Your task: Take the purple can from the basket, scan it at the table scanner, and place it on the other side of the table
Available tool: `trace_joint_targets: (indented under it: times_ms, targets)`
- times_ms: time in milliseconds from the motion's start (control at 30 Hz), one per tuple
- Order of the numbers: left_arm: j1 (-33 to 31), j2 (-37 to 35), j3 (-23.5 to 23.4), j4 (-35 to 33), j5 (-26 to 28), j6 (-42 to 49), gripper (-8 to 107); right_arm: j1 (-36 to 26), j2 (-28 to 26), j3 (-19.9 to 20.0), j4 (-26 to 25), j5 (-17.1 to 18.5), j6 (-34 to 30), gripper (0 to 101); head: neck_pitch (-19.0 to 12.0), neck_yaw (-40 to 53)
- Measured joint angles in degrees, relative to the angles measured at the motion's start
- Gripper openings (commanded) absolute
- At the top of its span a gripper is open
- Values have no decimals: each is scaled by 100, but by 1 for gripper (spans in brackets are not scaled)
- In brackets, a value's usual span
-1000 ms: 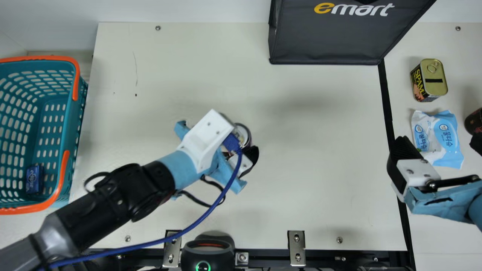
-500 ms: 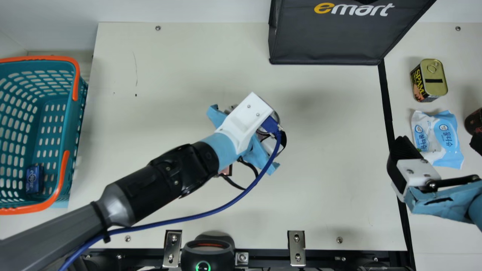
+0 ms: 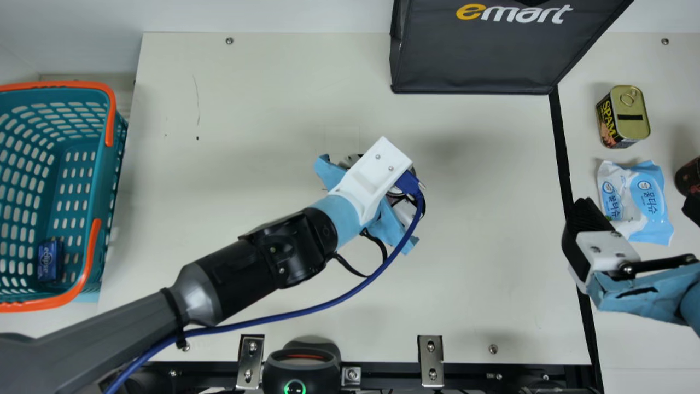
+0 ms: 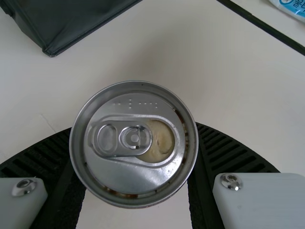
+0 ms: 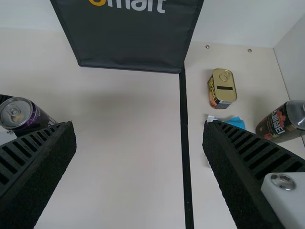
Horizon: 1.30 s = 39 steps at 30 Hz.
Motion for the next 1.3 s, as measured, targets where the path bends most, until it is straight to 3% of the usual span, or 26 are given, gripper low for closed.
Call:
trace_joint_targets:
  times_ms: [600,967,1300]
  targets:
    - [18,-106,113,18,-69,-48,89,0,0,0,0,0,0,95,0,0]
    - [41,-627,472,149,-292,-264,90,0,0,0,0,0,0,95,9,-9]
    - [262,-1971,1388,-291,-556,67,90,0,0,0,0,0,0,95,9,-9]
